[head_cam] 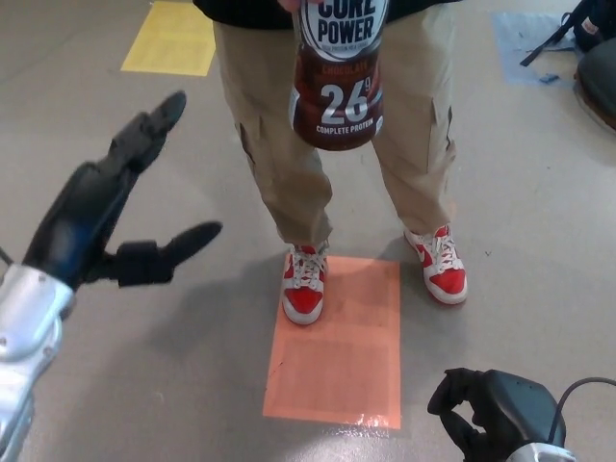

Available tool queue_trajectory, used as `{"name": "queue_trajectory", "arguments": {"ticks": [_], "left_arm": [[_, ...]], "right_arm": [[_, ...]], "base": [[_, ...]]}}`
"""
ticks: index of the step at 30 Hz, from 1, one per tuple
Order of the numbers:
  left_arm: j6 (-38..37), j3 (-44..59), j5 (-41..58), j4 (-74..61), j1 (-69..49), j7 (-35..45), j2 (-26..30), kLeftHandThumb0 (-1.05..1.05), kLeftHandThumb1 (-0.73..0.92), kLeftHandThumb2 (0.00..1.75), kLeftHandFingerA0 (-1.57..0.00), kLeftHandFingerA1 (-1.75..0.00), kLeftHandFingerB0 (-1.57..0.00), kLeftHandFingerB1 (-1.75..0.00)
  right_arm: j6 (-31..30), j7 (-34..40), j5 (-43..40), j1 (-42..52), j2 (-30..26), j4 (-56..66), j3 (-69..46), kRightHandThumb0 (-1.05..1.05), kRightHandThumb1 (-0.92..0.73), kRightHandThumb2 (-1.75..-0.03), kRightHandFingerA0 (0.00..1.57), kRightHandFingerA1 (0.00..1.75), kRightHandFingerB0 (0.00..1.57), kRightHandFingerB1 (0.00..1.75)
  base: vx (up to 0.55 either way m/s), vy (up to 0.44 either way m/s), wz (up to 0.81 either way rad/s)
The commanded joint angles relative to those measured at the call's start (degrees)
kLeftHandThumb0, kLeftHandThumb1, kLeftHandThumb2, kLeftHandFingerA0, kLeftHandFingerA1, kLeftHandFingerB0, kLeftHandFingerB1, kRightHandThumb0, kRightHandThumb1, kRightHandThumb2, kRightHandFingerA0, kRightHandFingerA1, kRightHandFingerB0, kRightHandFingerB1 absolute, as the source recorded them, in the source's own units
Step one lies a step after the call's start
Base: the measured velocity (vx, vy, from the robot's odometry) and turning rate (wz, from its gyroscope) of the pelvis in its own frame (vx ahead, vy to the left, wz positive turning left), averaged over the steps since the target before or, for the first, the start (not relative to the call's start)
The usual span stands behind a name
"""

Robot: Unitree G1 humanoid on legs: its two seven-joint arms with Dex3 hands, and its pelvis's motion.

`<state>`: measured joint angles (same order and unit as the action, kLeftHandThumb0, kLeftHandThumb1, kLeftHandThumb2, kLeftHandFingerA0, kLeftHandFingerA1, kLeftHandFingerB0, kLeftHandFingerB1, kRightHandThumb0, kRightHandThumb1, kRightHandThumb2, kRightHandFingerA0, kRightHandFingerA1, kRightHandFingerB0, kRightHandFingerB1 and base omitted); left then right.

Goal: The robot recieved a bottle of protein shake from a person using its left hand and then shake the protein up and down 2 two times and hand it back to the person

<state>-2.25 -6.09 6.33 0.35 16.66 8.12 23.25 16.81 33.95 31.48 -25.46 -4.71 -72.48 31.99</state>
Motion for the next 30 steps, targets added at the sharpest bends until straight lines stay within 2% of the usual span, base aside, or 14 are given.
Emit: {"name": "queue_trajectory", "arguments": {"ticks": [1, 2, 7, 8, 10, 11, 13, 15, 16, 17, 20, 24, 25, 30], "left_arm": [[44.3, 5.1, 35.9, -10.4, 15.1, 18.4, 7.1, -0.75, 0.70, 0.65, -0.13, -0.36, 0.00, -0.01], [45.5, 5.1, 36.5, -10.7, 15.8, 18.2, 7.0, -0.82, 0.58, 0.89, -0.09, -0.45, 0.00, -0.04], [49.3, 4.7, 37.1, -10.9, 19.0, 16.7, 5.8, -0.81, 0.56, 0.88, -0.09, -0.45, 0.00, -0.05], [50.0, 4.2, 36.7, -11.1, 19.5, 16.2, 5.2, -0.74, 0.67, 0.63, -0.14, -0.36, 0.00, -0.01], [50.8, 3.9, 36.7, -11.2, 20.2, 16.0, 4.9, -0.77, 0.67, 0.61, -0.15, -0.35, 0.00, -0.04], [51.4, 3.2, 36.6, -11.0, 21.3, 16.4, 4.4, -0.78, 0.55, 0.77, -0.09, -0.41, 0.00, 0.00], [52.2, 2.8, 36.7, -10.8, 22.3, 16.8, 4.1, -0.80, 0.56, 0.82, -0.07, -0.40, 0.00, 0.00], [53.4, 2.7, 37.0, -10.7, 23.3, 16.2, 3.5, -0.79, 0.55, 0.80, -0.07, -0.40, 0.00, 0.00], [53.6, 2.3, 36.6, -10.6, 24.1, 16.5, 3.4, -0.82, 0.56, 0.83, -0.07, -0.41, 0.00, 0.00], [53.8, 1.8, 36.3, -10.5, 24.8, 16.9, 3.4, -0.81, 0.56, 0.82, -0.08, -0.39, 0.00, 0.00], [54.8, 1.7, 36.8, -11.1, 25.1, 16.8, 3.2, -0.83, 0.58, 0.85, -0.12, -0.42, 0.00, 0.00], [56.7, 1.5, 37.3, -10.0, 27.6, 16.2, 1.8, -0.77, 0.68, 0.62, -0.17, -0.37, 0.00, -0.04], [57.2, 1.5, 37.3, -9.9, 28.0, 16.0, 1.5, -0.82, 0.56, 0.89, -0.13, -0.46, 0.00, -0.06], [59.6, 0.3, 36.5, -9.7, 30.7, 15.0, 0.2, -0.80, 0.55, 0.90, -0.15, -0.47, 0.00, -0.12]], "right_arm": [[3.1, 5.0, 2.2, -0.6, -2.0, -2.4, -0.1, -0.54, -0.55, -1.10, 0.75, 0.81, 0.80, 0.81], [3.0, 4.9, 2.2, -0.5, -1.9, -2.4, 0.0, -0.54, -0.55, -1.10, 0.76, 0.81, 0.80, 0.80], [2.3, 4.7, 2.3, -0.5, -1.6, -2.4, 0.0, -0.53, -0.64, -0.94, 0.79, 0.81, 0.85, 0.76], [2.5, 4.7, 2.1, -0.1, -1.6, -2.4, -0.1, -0.51, -0.62, -0.95, 0.80, 0.79, 0.85, 0.74], [2.7, 5.0, 2.1, 0.1, -1.6, -2.4, -0.1, -0.50, -0.62, -0.95, 0.80, 0.78, 0.86, 0.72], [2.8, 4.7, 1.7, 0.4, -1.5, -2.4, -0.4, -0.52, -0.56, -1.09, 0.75, 0.79, 0.83, 0.78], [3.0, 5.0, 1.8, 0.6, -1.5, -2.4, -0.3, -0.52, -0.56, -1.09, 0.75, 0.78, 0.84, 0.78], [2.5, 4.7, 2.1, 0.5, -1.5, -2.5, 0.0, -0.53, -0.57, -1.11, 0.75, 0.79, 0.83, 0.79], [2.4, 4.7, 2.3, 0.4, -1.5, -2.5, 0.2, -0.51, -0.66, -0.98, 0.76, 0.73, 0.86, 0.73], [2.2, 4.7, 2.6, 0.3, -1.5, -2.6, 0.4, -0.52, -0.58, -1.14, 0.73, 0.78, 0.82, 0.79], [2.2, 5.5, 3.1, 0.8, -1.5, -2.7, 1.0, -0.52, -0.57, -1.14, 0.74, 0.79, 0.82, 0.80], [1.9, 5.2, 3.3, 0.5, -1.4, -2.9, 1.3, -0.53, -0.58, -1.17, 0.78, 0.82, 0.83, 0.81], [2.1, 5.1, 3.1, 0.5, -1.5, -2.9, 1.2, -0.52, -0.57, -1.17, 0.78, 0.82, 0.82, 0.82], [2.6, 4.5, 2.7, 0.5, -1.6, -2.9, 0.8, -0.52, -0.61, -1.09, 0.81, 0.84, 0.84, 0.79]], "base": [[0.00, 0.000, 0.00], [0.00, 0.000, 0.00], [0.00, 0.000, 0.00], [0.00, 0.000, 0.00], [0.00, 0.000, 0.00], [0.00, 0.000, 0.00], [0.00, 0.000, 0.00], [0.00, 0.000, 0.00], [0.00, 0.000, 0.00], [0.00, 0.000, 0.00], [0.00, 0.000, 0.00], [0.00, 0.000, 0.00], [0.00, 0.000, 0.00], [0.00, 0.000, 0.00]]}}
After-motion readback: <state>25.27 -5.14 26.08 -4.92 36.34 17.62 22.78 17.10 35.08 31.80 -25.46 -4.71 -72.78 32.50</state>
